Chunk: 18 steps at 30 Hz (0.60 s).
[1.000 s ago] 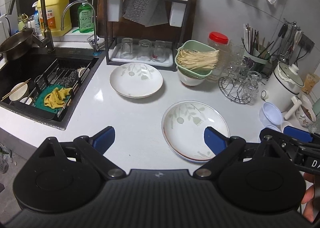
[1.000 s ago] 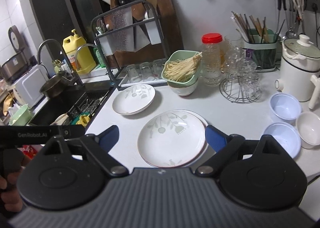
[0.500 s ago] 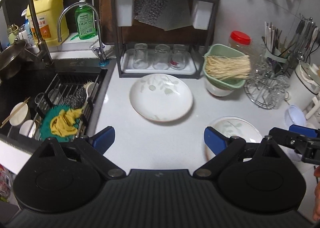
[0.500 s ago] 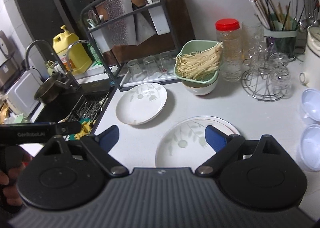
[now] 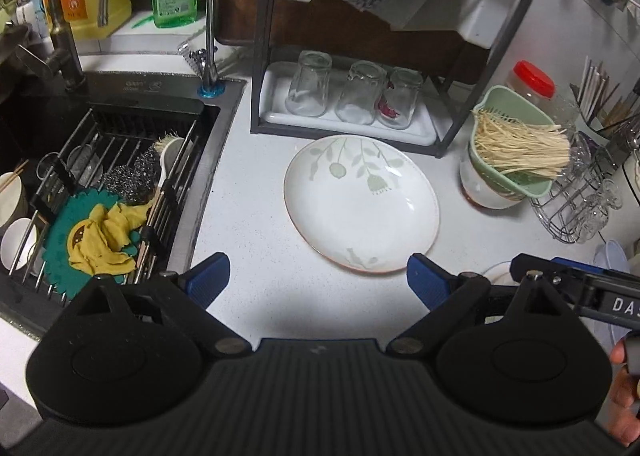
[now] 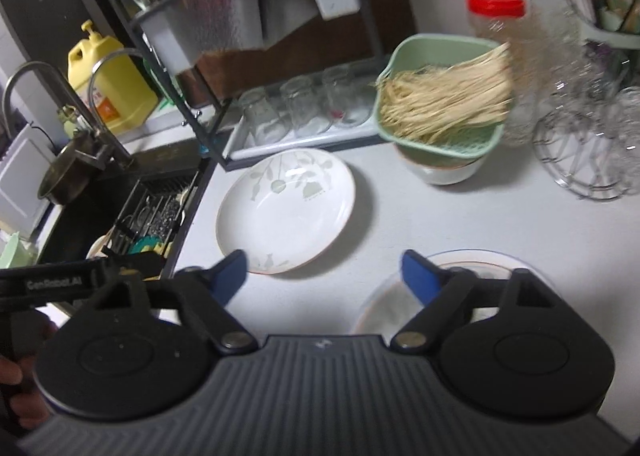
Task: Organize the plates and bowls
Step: 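Move both tools to the small leaf-pattern plate by the glass rack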
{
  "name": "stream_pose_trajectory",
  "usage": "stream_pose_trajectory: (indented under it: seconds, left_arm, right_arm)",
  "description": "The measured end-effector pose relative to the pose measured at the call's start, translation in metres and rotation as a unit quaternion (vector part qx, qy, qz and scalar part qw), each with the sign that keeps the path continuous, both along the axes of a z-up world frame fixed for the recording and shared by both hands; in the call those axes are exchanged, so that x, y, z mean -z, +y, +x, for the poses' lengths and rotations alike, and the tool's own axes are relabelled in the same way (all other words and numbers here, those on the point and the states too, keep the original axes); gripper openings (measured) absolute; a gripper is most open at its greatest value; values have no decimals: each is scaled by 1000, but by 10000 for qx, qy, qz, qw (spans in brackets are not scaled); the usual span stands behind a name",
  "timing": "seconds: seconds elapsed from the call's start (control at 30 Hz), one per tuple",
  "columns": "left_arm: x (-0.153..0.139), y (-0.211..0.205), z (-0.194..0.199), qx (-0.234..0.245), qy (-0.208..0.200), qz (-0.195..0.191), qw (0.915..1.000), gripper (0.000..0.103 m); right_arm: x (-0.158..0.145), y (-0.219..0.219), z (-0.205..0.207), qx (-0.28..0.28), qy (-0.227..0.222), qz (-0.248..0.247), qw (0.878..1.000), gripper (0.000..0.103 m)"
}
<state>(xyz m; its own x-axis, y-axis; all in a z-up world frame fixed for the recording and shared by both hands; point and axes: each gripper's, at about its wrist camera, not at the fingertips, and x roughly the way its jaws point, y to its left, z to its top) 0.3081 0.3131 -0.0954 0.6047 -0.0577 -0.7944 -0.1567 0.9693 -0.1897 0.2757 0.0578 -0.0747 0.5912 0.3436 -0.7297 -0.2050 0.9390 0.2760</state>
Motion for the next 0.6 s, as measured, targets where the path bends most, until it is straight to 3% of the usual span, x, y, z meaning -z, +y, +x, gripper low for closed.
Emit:
stream_pose_trajectory:
  seconds: [0.27,0.3,0.47,0.6]
  left_arm:
    - [24,16,41,190,67,-179,9996,96]
    - [28,17,46,203,110,-163,9996,93]
    - [46,28,78,270,268,-327,9987,82]
    - [64,36,101,180,426,-448,9979,65]
  right_arm:
    - [33,25,45,98,250,-68,9996,71]
    - [36,28,51,89,261,-126,9995,64]
    - [49,32,76,124,403,-240,9988,53]
    - [57,34,95,202,403,-369,9983,47]
